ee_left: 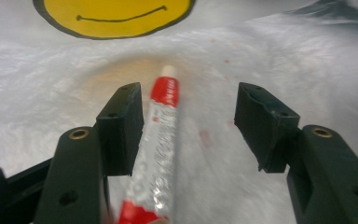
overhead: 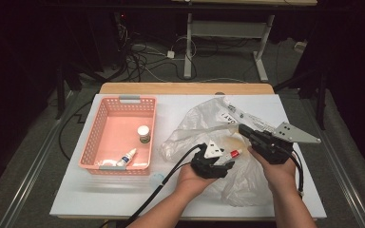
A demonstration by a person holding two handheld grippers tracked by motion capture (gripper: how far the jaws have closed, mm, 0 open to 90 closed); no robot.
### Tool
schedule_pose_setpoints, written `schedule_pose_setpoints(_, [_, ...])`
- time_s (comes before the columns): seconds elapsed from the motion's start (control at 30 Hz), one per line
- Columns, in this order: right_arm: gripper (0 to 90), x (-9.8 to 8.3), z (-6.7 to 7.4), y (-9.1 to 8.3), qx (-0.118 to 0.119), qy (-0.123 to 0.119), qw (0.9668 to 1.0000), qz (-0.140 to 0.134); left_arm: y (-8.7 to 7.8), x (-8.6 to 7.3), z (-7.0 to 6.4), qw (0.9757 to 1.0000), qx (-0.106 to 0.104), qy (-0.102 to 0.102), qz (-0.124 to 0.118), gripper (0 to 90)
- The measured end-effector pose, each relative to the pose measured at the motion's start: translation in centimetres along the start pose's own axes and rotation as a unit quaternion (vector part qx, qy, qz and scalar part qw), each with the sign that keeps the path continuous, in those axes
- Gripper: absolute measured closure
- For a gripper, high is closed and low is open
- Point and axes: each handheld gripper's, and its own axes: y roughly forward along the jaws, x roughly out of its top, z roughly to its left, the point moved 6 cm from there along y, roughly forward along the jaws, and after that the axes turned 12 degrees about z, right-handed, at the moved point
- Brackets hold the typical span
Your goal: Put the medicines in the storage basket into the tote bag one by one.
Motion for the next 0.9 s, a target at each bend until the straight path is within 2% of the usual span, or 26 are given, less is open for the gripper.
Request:
schedule_pose_setpoints(0.07, [90.0, -0.1, 0.0, 0.0, -0.001, 0.001, 1.0000, 0.000, -0.5, -0.5, -0.3, 1.0000, -0.001, 0.005, 0.002, 36.7])
schedule_pose_setpoints(0.13, [90.0, -0.2, 0.1, -0.1, -0.001, 0.000, 1.0000, 0.004, -1.0, -1.0, -0.6, 0.9999, -0.006, 0.010, 0.002, 36.2])
schedule_pose_setpoints(0.23, [90.0, -0.3, 0.2, -0.1, -0.001, 0.000, 1.0000, 0.005, -1.7, -1.8, -1.0, 0.9998, -0.017, 0.010, 0.007, 31.2])
schedule_pose_setpoints(0.37, [90.0, -0.4, 0.3, -0.2, 0.001, -0.002, 1.0000, 0.008, -2.8, -2.8, -1.2, 0.9997, -0.020, 0.008, 0.007, 24.7])
schedule_pose_setpoints(0.6, [90.0, -0.6, 0.4, -0.4, 0.002, -0.004, 0.9999, 0.011, -5.0, -4.2, -1.1, 0.9999, -0.015, -0.001, 0.005, 14.8])
schedule_pose_setpoints(0.7, [90.0, -0.6, 0.4, -0.4, 0.002, -0.006, 0.9999, 0.011, -5.8, -4.6, -1.2, 0.9999, -0.011, 0.005, 0.006, 14.3])
schedule_pose_setpoints(0.9, [90.0, -0.7, 0.4, -0.6, 0.000, -0.004, 0.9999, 0.012, -7.5, -5.6, -1.1, 0.9999, -0.006, -0.009, 0.007, 0.0])
